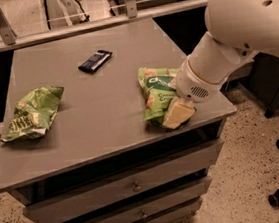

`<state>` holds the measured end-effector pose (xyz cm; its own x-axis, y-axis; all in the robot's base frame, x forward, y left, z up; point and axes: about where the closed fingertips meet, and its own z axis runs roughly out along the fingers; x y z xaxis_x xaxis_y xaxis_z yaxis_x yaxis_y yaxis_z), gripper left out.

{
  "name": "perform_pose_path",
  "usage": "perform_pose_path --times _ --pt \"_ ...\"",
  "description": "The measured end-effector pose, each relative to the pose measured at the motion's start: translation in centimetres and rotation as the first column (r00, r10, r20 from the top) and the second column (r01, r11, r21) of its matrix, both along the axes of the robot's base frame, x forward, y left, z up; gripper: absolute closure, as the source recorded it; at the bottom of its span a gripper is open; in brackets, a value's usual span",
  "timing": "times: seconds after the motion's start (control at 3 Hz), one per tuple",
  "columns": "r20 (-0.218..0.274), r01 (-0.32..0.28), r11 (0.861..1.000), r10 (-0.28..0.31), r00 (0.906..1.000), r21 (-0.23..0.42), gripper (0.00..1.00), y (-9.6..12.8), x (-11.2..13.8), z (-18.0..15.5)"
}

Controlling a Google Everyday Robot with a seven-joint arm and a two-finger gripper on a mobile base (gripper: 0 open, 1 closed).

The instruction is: Move green rice chip bag near rxbar blueberry

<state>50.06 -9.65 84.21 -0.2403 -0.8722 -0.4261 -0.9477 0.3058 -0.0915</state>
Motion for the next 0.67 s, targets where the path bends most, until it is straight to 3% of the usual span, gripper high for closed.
perform_pose_path --times 0.33,0.67 --pt "0.073 0.000 1.000 -0.002 0.9973 0.031 1.00 0.2 0.7 3.6" --pt "0.177 -0.003 0.998 -0.008 0.9841 0.063 1.00 0.2 1.6 7.9"
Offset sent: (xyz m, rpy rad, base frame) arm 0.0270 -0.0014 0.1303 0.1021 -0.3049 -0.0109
